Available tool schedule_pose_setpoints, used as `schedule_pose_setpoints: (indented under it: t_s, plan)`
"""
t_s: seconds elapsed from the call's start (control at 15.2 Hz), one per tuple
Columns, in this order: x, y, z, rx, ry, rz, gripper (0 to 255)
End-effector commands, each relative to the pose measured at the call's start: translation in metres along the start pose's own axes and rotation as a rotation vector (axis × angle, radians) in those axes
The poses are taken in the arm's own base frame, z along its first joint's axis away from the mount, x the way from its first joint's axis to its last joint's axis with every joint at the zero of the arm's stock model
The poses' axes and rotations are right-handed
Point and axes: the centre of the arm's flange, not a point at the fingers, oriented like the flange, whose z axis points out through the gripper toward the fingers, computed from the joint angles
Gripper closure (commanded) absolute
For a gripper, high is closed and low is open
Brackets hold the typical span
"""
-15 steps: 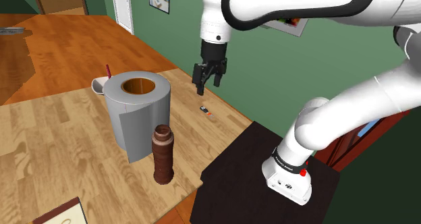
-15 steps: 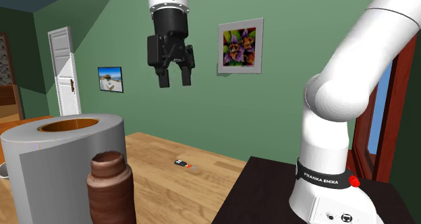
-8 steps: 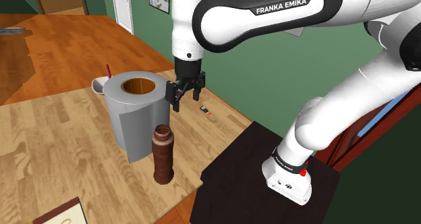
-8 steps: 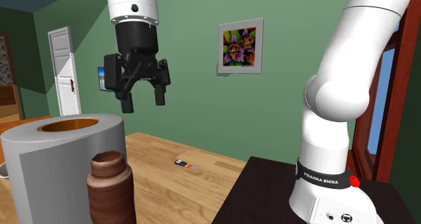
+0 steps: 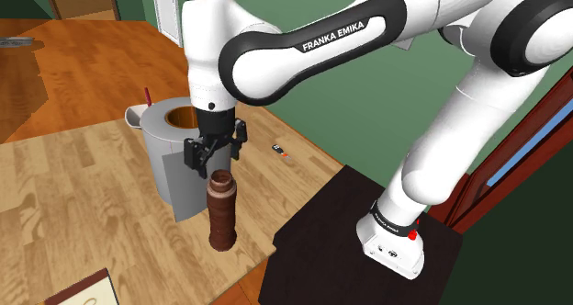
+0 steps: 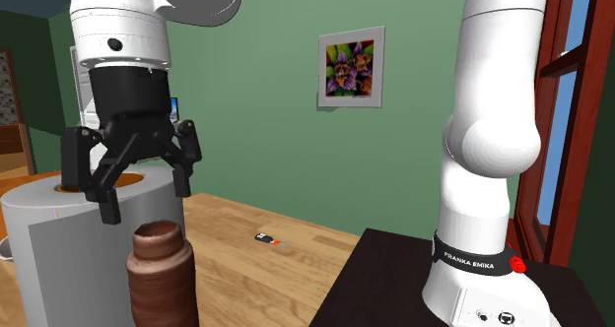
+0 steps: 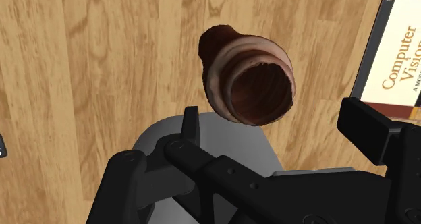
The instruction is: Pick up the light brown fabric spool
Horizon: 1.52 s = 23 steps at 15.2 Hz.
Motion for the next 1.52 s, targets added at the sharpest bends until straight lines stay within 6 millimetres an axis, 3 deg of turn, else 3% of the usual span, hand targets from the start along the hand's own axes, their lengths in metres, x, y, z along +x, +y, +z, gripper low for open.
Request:
schedule_pose_setpoints:
  t_s: [0.0, 0.33, 0.46, 0.53, 1.12, 1.45]
  plan:
    - [0.002, -0.002, 0.010, 0.000, 0.001, 0.001, 0]
    - [0.005, -0.002, 0.039, 0.000, 0.001, 0.001, 0]
    - [0.005, -0.002, 0.039, 0.000, 0.001, 0.001, 0]
    - [0.005, -0.002, 0.039, 0.000, 0.001, 0.001, 255]
    - [0.005, -0.002, 0.039, 0.000, 0.001, 0.001, 255]
    - [0.002, -0.002, 0.013, 0.000, 0.001, 0.001, 255]
